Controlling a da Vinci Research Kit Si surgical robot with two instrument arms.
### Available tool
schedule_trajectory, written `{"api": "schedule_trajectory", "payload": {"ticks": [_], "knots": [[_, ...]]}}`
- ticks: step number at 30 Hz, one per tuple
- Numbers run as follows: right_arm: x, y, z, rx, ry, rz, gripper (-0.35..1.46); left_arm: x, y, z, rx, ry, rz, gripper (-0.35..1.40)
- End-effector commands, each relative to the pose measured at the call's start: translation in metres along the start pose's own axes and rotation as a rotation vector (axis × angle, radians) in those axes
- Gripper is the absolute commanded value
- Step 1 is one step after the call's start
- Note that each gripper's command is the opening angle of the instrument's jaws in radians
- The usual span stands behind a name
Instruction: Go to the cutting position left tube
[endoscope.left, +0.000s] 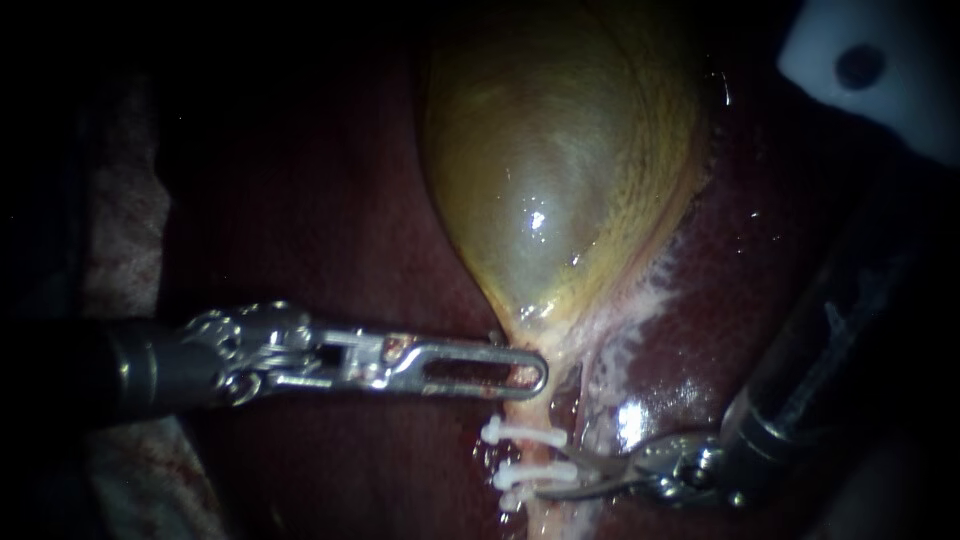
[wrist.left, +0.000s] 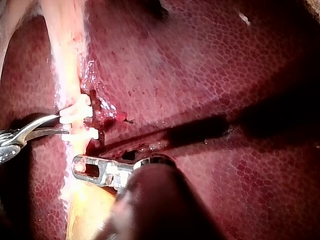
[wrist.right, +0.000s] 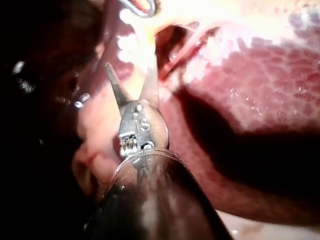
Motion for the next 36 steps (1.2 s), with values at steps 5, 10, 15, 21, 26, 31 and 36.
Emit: {"api": "schedule_trajectory", "payload": {"ticks": [5,10,15,21,26,31,36], "knots": [[0.0003,0.0003,0.0005,-0.002,0.001,0.001,1.10,0.0000,0.0000,0.0000,0.001,0.001,0.000,-0.35],[0.0006,0.0008,0.0009,-0.002,0.001,0.001,1.10,0.0000,0.0001,0.0000,0.001,0.000,0.000,-0.35],[0.0011,0.0014,0.0015,-0.004,0.000,0.014,1.10,0.0000,0.0001,0.0000,0.001,0.001,-0.001,-0.35],[0.0016,0.0018,0.0022,-0.004,0.003,0.040,1.10,0.0000,0.0001,0.0000,0.001,0.001,-0.001,-0.35],[0.0021,0.0018,0.0029,-0.003,0.004,0.048,1.10,0.0000,0.0001,0.0000,0.001,0.001,-0.001,-0.35],[0.0025,0.0019,0.0038,-0.002,0.006,0.056,1.10,0.0000,0.0001,0.0000,0.001,0.001,-0.001,-0.35],[0.0027,0.0021,0.0045,0.003,0.006,0.062,1.10,0.0000,0.0001,0.0000,0.001,0.001,-0.001,-0.35]]}}
